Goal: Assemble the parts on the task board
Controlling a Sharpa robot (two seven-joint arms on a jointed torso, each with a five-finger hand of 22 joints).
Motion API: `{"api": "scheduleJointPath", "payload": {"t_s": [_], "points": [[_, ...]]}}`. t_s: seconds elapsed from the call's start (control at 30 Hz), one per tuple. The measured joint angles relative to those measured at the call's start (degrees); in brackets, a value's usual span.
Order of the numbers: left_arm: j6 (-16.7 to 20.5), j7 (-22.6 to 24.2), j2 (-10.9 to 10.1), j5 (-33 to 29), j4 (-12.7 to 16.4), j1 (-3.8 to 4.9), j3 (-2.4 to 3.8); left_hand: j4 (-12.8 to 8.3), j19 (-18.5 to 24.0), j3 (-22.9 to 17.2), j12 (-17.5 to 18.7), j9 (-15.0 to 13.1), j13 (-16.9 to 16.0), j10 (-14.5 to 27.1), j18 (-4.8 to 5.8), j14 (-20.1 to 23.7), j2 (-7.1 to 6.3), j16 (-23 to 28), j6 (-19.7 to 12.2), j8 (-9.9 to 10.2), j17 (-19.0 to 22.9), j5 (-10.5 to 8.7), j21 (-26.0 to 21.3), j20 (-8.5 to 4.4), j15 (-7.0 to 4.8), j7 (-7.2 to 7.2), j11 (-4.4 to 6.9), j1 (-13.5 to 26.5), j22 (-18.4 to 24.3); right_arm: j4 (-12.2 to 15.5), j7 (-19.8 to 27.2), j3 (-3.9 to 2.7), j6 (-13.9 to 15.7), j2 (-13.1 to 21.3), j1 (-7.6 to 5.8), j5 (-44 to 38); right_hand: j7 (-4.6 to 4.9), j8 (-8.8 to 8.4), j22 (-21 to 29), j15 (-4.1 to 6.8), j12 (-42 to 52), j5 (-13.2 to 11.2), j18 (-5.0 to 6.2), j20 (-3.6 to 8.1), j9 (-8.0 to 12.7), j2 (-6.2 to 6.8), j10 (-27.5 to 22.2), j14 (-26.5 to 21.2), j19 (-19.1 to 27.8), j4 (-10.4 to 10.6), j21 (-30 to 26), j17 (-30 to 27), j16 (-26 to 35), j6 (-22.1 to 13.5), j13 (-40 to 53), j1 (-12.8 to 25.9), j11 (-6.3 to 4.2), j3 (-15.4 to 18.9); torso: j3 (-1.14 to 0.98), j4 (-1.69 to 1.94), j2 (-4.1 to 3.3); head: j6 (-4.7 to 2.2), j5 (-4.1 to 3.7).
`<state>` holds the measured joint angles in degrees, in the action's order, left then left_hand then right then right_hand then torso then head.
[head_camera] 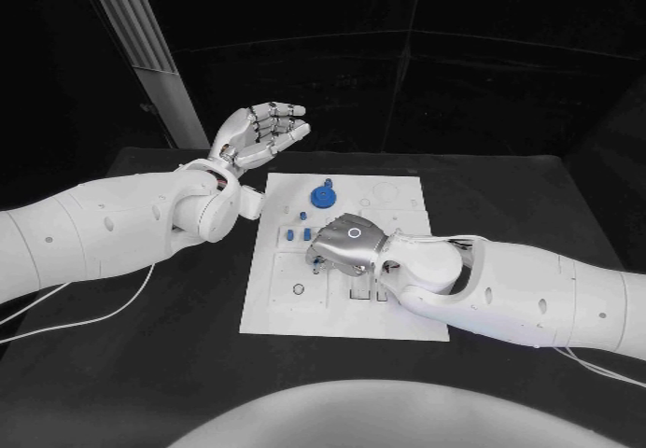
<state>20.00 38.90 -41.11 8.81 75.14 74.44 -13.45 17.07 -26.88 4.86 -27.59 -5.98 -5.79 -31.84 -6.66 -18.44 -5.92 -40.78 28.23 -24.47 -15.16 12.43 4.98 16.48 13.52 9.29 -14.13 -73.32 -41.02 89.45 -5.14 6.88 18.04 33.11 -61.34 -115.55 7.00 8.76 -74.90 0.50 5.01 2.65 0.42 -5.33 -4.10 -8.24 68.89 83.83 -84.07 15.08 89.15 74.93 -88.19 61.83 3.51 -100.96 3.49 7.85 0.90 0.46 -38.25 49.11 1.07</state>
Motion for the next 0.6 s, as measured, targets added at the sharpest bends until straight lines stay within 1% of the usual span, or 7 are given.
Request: {"api": "scheduleJointPath", "payload": {"t_s": [0.17,0.23,0.47,0.53,0.6], "points": [[-0.03,0.00,-0.02,0.00,0.00,0.00,0.00,0.00,0.00,0.00,-0.21,0.00,0.00,0.00,0.00,0.21,0.00,0.00,-0.20,0.00,0.06,0.00,0.00,0.00,0.21,-0.20,0.00,0.00,0.00,-0.03,0.04,0.00,0.08,-0.18,0.09,-0.06,-0.02,-0.01,0.00,0.00,0.00,0.00,0.00,0.00,0.00,0.00,0.00,0.00,0.00,0.03,0.00,0.00,0.00,-0.02,0.00,0.00,0.00,-0.03,0.00,0.00,0.01,-0.01,-0.04],[-0.03,0.00,-0.05,0.00,0.01,0.00,0.00,0.00,0.00,0.00,-0.21,0.00,0.00,0.00,0.00,0.21,0.00,0.00,-0.20,0.00,0.07,0.00,0.00,0.00,0.21,-0.20,0.00,0.00,0.00,-0.07,0.05,0.01,0.12,-0.22,0.11,-0.08,-0.02,-0.33,0.00,0.00,0.00,0.00,0.01,0.00,0.00,0.00,0.00,0.00,0.00,0.17,0.00,0.00,0.00,-0.02,0.00,0.00,0.00,-0.17,0.00,0.00,0.01,-0.01,-0.05],[-0.04,0.00,-0.14,0.00,0.02,-0.01,0.00,0.00,0.00,0.00,-0.21,0.00,0.00,0.00,0.00,0.21,0.00,0.00,-0.20,0.00,0.06,0.00,0.00,0.00,0.21,-0.20,0.00,0.00,0.00,-0.15,0.09,0.04,0.25,-0.39,0.21,-0.11,-0.03,-0.33,0.00,-0.02,-0.03,0.00,0.00,0.00,0.00,0.00,-0.01,0.01,0.00,0.17,0.00,0.00,0.00,-0.02,0.00,0.00,0.01,-0.16,0.00,0.00,0.01,0.02,-0.12],[-0.04,0.00,-0.14,0.00,0.02,-0.01,0.00,0.00,0.00,0.00,-0.21,0.00,-0.01,0.00,0.00,0.21,0.00,-0.23,-0.20,-0.23,0.06,0.00,0.00,0.00,0.21,-0.20,0.00,0.00,-0.01,-0.19,0.09,0.04,0.26,-0.46,0.22,-0.11,-0.03,-0.33,0.00,-0.20,-0.21,0.00,0.00,0.00,0.01,0.00,-0.08,0.21,0.00,0.17,0.00,0.00,0.00,-0.02,0.01,0.00,0.34,-0.16,0.00,0.00,0.01,0.03,-0.15],[-0.05,0.00,-0.14,0.00,0.02,-0.01,0.00,0.00,0.00,0.00,-0.21,0.00,-0.01,0.00,0.00,0.21,0.00,-0.23,-0.20,-0.23,0.06,0.00,0.00,0.00,0.21,-0.20,0.00,0.00,-0.01,-0.23,0.09,0.04,0.26,-0.55,0.25,-0.12,-0.03,-0.33,0.00,-0.20,-0.21,0.00,0.00,0.00,0.01,0.00,0.00,0.20,0.00,0.17,0.00,0.00,0.00,-0.03,0.00,0.00,0.42,-0.16,0.00,0.00,0.01,0.03,-0.20]]}}
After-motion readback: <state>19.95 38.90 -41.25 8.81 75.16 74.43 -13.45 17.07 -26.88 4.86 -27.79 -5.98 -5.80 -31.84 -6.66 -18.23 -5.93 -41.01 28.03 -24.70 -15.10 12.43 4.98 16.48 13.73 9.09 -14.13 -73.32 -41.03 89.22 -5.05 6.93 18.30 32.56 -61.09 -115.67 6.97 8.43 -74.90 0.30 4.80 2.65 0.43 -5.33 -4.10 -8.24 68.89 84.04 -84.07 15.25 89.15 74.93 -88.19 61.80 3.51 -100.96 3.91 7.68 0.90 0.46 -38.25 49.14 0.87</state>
